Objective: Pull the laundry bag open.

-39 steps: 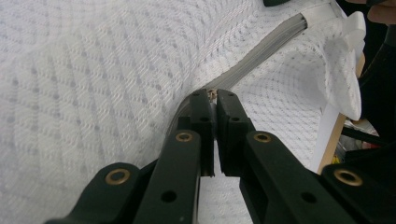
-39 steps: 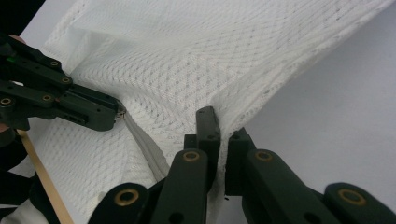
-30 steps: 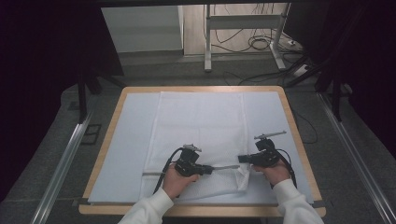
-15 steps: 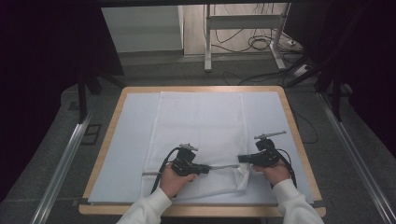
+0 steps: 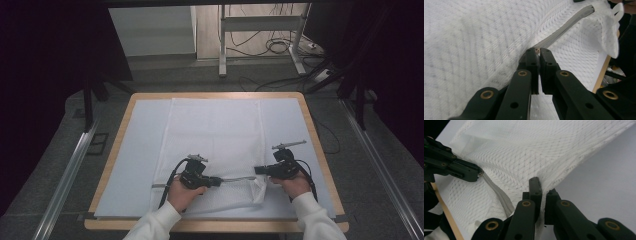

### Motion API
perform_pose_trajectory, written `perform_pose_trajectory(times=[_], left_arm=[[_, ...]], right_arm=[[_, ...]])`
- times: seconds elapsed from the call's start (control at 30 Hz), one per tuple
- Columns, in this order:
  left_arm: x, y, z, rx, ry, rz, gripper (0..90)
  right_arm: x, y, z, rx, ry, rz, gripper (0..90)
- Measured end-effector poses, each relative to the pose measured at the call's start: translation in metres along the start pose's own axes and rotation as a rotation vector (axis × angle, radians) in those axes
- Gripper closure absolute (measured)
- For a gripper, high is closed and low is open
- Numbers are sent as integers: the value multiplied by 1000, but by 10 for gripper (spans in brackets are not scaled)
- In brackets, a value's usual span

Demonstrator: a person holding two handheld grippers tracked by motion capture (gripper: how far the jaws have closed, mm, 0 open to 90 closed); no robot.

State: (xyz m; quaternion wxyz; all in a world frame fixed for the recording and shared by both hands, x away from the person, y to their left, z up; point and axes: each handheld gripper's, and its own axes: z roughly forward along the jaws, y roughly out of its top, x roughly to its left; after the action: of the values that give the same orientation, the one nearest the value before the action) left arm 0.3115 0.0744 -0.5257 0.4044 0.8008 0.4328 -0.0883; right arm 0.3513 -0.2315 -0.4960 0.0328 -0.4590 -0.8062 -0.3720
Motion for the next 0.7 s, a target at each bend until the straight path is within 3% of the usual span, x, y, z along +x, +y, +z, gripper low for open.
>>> perform_pose_trajectory(times=[0.7], left_arm=[[8,-5,-7,-15,11,-31,867]], right_arm=[[-2,0,1,0,-3,3,874]])
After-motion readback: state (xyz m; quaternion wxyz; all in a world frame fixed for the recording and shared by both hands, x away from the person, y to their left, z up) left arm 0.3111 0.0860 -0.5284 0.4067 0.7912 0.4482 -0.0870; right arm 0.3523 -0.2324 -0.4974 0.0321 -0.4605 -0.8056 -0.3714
